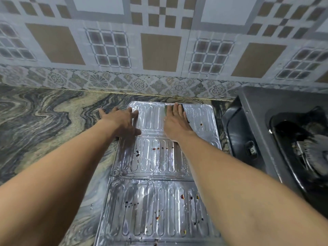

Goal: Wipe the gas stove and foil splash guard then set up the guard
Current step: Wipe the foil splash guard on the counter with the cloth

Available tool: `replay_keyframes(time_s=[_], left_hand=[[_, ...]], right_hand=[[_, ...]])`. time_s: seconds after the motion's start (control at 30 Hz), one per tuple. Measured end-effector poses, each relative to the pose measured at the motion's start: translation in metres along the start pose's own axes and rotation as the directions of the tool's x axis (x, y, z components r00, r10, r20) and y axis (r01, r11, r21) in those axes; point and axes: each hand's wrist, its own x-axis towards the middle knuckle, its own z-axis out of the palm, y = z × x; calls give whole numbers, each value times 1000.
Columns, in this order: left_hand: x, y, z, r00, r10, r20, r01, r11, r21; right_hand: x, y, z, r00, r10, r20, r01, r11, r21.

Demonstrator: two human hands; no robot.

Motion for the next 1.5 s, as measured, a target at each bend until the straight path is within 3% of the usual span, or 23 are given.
replay_keyframes(time_s=[0.47,0.77,1.1,1.5], left_hand=[[0,1,-2,1000,8,12,-8,1000,4],[-4,4,-5,1000,3,5,-3,1000,17],[-4,3,-5,1000,1,9,-1,1000,13],[-4,4,-6,1000,18,-6,-18,1000,14]], right_hand=[[-11,57,-15,937,329,-118,-330,944,15],[-29,56,-2,889,404,-214,-390,914,110],[-34,49,6,878,397,-267,-392,917,74],[9,6,-8,945,299,-131,-297,954,34]])
